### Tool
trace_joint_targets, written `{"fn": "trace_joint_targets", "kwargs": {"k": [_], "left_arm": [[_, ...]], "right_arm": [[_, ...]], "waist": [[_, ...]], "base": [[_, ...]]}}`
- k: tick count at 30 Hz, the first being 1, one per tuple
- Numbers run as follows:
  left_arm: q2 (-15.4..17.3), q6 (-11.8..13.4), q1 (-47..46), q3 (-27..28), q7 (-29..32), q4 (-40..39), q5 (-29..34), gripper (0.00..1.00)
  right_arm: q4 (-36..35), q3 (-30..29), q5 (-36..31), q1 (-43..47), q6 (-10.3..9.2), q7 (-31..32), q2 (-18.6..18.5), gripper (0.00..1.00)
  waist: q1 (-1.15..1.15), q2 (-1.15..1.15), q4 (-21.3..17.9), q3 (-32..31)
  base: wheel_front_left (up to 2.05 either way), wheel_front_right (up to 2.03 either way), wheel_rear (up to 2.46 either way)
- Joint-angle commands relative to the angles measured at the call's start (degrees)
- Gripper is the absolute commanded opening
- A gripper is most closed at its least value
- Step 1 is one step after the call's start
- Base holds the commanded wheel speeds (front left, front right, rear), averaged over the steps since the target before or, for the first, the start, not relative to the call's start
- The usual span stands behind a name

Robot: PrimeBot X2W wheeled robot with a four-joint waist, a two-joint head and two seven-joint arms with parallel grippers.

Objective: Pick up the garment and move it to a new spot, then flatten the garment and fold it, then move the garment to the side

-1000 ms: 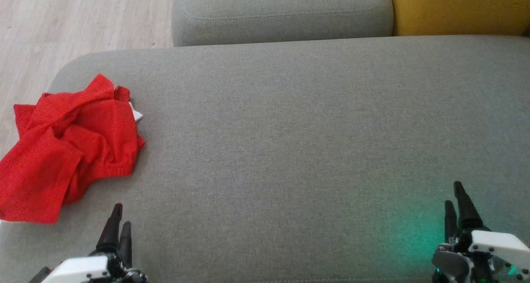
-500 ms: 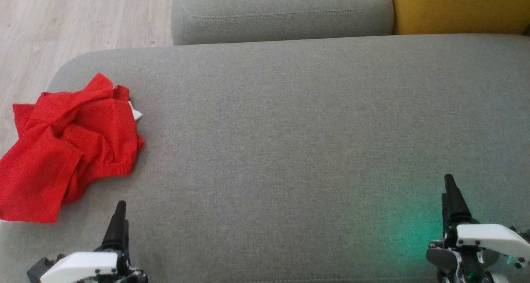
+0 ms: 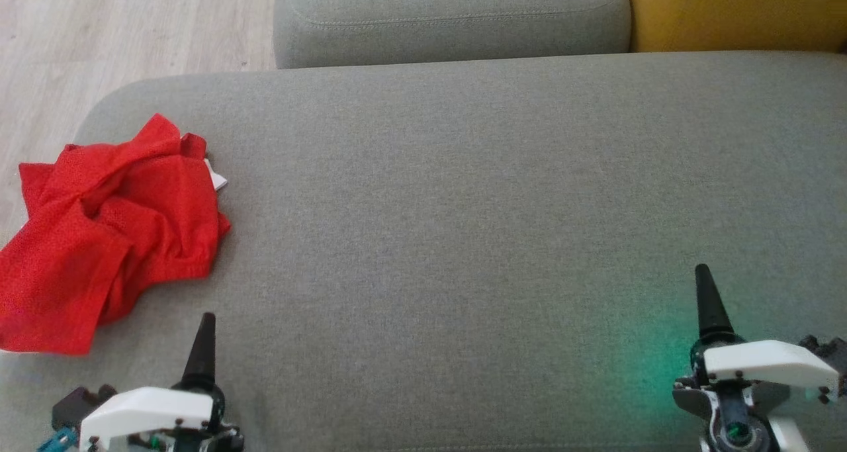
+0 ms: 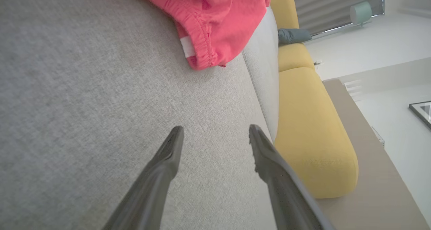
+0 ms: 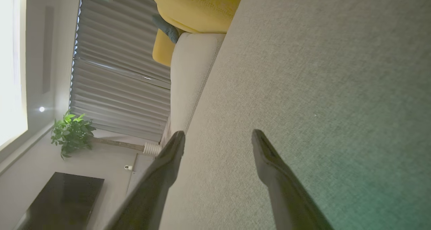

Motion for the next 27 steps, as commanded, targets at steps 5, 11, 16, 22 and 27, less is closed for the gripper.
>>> {"fn": "trace_joint_targets", "kwargs": {"k": [5,11,16,22,27], "left_arm": [[0.66,0.67,-3.63,-0.25,-1.15,-1.78,4.54,1.0],[0.74,1.32,-3.92,-0.88,-2.15,-1.6,9.2,1.0],[0.8,1.99,-4.22,-1.35,-2.99,-1.37,12.97,1.0],[0.88,2.91,-4.62,-1.57,-3.99,-1.98,17.1,1.0],[1.01,3.59,-5.01,-1.75,-4.83,-3.52,20.88,1.0]], "right_arm": [[-0.95,1.44,-4.67,-3.27,0.26,-1.52,-0.31,1.0],[-0.01,2.15,-9.67,-3.83,0.28,-2.53,-0.3,1.0],[0.53,2.43,-13.69,-4.22,0.29,-3.38,-0.3,1.0],[0.16,2.71,-17.59,-4.89,0.3,-4.39,-0.32,1.0],[-0.82,2.87,-20.98,-5.55,0.31,-5.24,-0.34,1.0]], "waist": [[0.0,0.0,-0.07,0.08],[0.0,0.0,-0.16,0.14],[0.0,0.0,-0.19,0.14],[0.0,0.0,-0.17,0.21],[0.0,0.0,-0.19,0.44]], "base": [[0.0,0.0,0.0],[0.0,0.0,0.0],[0.0,0.0,0.0],[0.0,0.0,0.0],[0.0,0.0,0.0]]}}
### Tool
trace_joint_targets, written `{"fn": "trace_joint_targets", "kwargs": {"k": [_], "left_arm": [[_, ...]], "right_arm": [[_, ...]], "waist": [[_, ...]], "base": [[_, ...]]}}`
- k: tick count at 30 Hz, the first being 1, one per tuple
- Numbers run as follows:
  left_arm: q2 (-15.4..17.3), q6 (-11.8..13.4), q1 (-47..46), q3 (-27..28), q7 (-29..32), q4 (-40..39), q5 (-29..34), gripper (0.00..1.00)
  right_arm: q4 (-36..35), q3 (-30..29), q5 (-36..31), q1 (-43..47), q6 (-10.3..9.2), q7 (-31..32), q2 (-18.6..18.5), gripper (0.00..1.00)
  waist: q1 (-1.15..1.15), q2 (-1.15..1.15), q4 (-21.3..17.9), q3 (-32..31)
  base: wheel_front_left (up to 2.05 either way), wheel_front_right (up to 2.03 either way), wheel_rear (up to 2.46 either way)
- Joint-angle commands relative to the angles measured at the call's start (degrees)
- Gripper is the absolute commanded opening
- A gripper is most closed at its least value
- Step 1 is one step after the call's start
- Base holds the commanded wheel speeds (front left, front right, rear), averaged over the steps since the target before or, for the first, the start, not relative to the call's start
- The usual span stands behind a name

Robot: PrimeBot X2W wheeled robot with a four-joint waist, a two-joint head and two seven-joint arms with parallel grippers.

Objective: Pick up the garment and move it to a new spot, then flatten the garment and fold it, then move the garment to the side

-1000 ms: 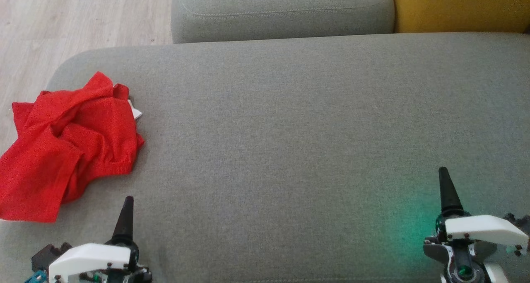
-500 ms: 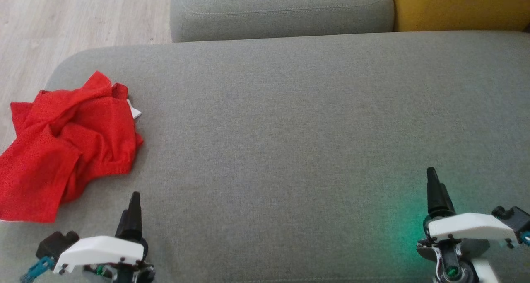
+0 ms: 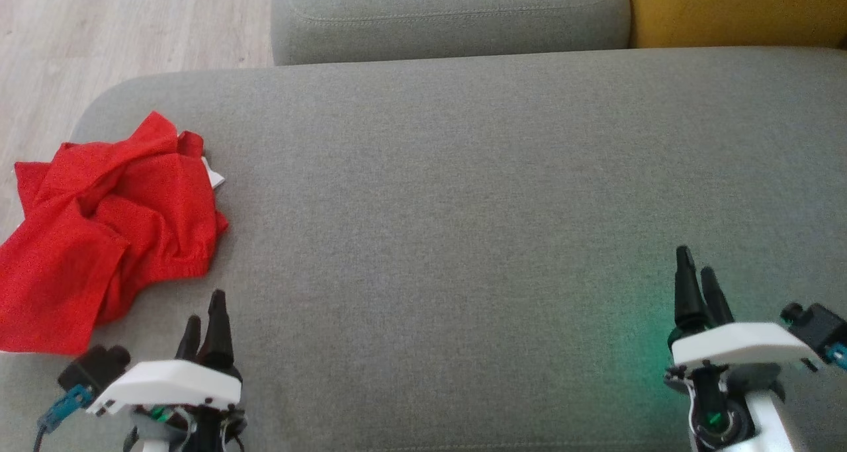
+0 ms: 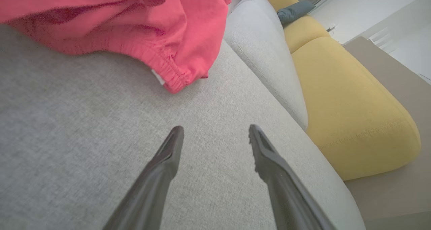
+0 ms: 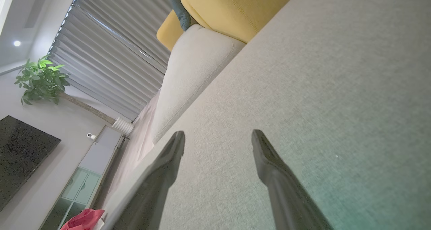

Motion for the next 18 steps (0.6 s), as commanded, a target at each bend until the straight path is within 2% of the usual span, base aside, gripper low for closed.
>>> {"fn": "trace_joint_targets", "kwargs": {"k": [1,18], "left_arm": [[0.86,0.21,-3.29,0.36,-0.91,-2.36,2.21,1.0],[1.24,2.25,-5.2,-0.24,-3.92,-4.06,15.47,1.0]], "right_arm": [[-2.46,0.83,-2.12,-3.78,0.31,-0.9,-0.35,1.0],[-1.92,2.22,-16.05,-6.18,0.34,-3.94,-0.43,1.0]], "waist": [[0.0,0.0,-0.01,0.14],[0.0,0.0,-0.06,0.5]], "base": [[0.0,0.0,0.0],[0.0,0.0,0.0]]}}
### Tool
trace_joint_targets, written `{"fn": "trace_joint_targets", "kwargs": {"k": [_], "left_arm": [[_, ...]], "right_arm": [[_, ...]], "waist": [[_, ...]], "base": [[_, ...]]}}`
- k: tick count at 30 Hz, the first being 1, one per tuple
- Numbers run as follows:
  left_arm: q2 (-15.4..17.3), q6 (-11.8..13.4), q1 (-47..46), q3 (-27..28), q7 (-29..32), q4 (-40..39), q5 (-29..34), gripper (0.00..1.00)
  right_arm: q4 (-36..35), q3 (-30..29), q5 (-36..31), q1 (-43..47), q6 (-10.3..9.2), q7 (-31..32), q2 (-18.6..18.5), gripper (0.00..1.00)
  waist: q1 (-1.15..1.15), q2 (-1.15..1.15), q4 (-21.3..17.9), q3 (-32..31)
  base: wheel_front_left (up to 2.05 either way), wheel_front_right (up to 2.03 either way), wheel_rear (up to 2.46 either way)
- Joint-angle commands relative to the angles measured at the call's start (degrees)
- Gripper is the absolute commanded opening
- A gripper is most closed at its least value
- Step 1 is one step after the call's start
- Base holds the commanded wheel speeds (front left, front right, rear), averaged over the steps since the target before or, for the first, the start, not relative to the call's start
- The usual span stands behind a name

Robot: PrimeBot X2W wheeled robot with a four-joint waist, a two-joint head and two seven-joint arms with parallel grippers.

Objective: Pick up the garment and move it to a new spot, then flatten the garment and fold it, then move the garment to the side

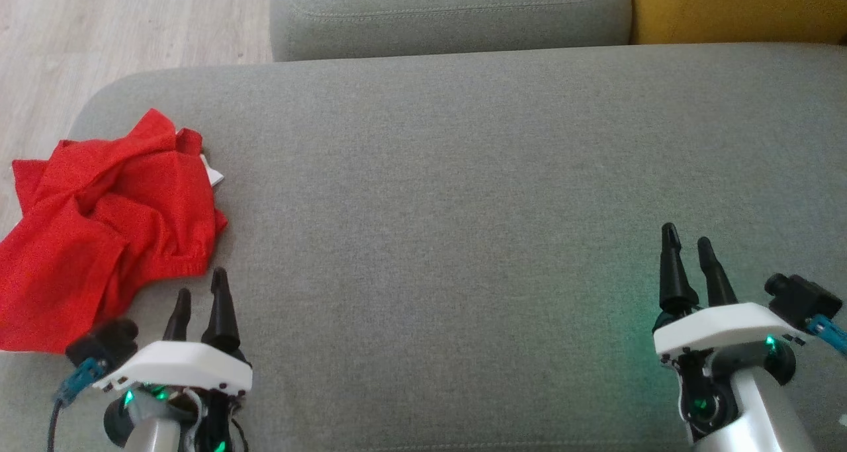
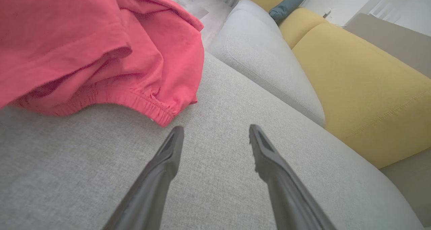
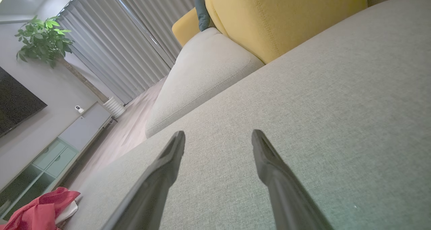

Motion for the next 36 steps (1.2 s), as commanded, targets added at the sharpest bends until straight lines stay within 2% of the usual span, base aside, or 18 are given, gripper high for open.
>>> {"fn": "trace_joint_targets", "kwargs": {"k": [1,17,36], "left_arm": [[1.02,0.33,-3.06,0.85,-1.04,-2.08,2.27,1.0],[1.17,1.96,-2.01,0.04,-3.56,-1.38,12.34,1.0],[1.28,4.32,-1.21,-0.71,-6.73,-0.97,24.17,1.0]], "right_arm": [[-1.71,1.34,-2.17,-3.13,0.35,-1.03,-0.4,1.0],[-0.45,3.59,-12.85,-2.32,0.38,-3.57,-0.47,1.0],[1.3,2.47,-25.69,-2.08,0.41,-6.78,-0.57,1.0]], "waist": [[0.0,0.0,-0.03,-0.07],[0.0,0.0,-0.37,-1.04],[0.0,0.0,-0.75,-1.9]], "base": [[0.0,0.0,0.0],[0.0,0.0,0.0],[0.0,0.0,0.0]]}}
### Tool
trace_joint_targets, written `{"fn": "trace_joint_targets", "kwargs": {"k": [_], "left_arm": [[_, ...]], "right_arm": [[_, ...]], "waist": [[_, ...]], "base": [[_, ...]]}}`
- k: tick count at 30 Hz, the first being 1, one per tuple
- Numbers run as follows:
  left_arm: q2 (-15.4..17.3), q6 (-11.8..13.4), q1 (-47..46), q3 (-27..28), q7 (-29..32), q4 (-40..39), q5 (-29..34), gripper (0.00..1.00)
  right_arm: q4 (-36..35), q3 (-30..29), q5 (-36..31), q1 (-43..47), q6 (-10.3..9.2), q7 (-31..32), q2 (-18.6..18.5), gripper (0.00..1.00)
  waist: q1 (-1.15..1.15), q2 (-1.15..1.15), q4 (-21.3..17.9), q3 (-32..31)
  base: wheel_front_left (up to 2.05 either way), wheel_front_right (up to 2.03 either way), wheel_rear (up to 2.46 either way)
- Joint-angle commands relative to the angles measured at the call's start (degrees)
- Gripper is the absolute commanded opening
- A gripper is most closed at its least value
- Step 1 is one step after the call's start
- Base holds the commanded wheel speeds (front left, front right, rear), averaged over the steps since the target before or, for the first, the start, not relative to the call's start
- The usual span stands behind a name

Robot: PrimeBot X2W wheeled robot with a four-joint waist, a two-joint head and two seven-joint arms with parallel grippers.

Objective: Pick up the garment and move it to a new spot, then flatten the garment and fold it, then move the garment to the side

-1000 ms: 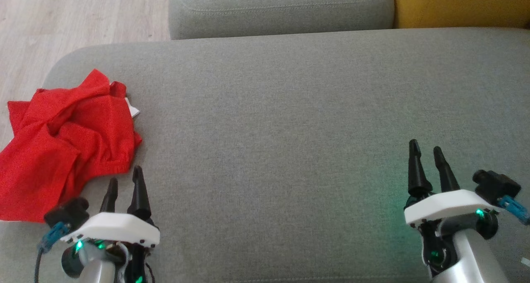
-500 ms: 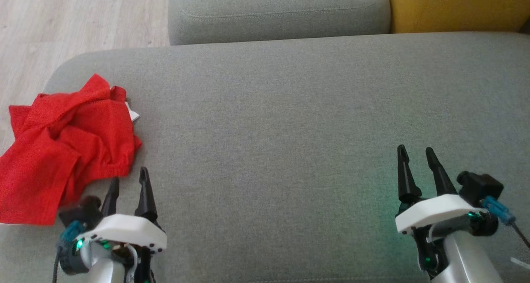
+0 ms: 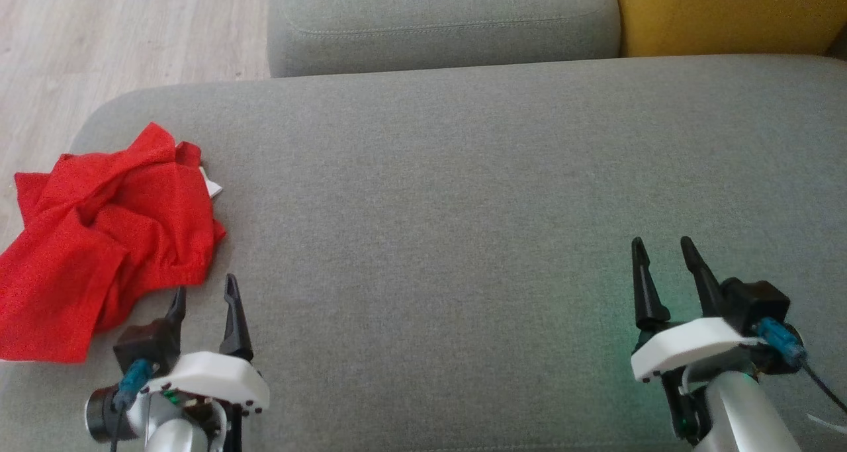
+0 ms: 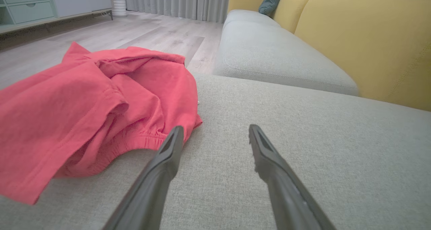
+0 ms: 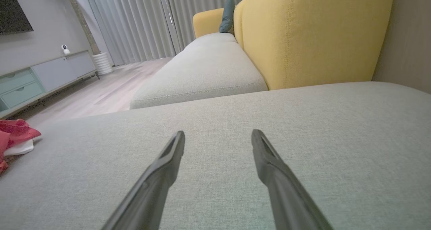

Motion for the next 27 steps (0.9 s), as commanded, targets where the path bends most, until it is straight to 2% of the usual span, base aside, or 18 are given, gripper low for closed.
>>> {"fn": "trace_joint_targets", "kwargs": {"k": [1,9,21,27], "left_arm": [[1.05,0.63,-2.1,1.22,-0.94,-1.98,2.25,1.0],[1.14,1.32,-2.52,0.96,-2.28,-1.57,7.07,1.0],[1.14,2.06,-2.21,1.07,-2.28,-1.81,5.9,1.0],[1.14,1.94,-2.35,0.52,-2.28,-1.83,5.74,1.0]], "right_arm": [[-1.42,0.9,-2.52,-2.17,0.41,-1.24,-0.45,1.0],[-0.66,0.59,-8.18,-2.68,0.43,-2.59,-0.49,1.0],[-0.87,0.65,-8.11,-2.5,0.43,-2.6,-0.49,1.0],[-1.12,2.82,-7.66,-2.55,0.43,-2.6,-0.49,1.0]], "waist": [[0.0,0.0,-0.09,0.06],[0.0,0.0,-0.19,0.13],[0.0,0.0,0.68,0.51],[0.0,0.0,3.58,0.8]], "base": [[0.0,0.0,0.0],[0.0,0.0,0.0],[0.0,0.0,0.0],[0.0,0.0,0.0]]}}
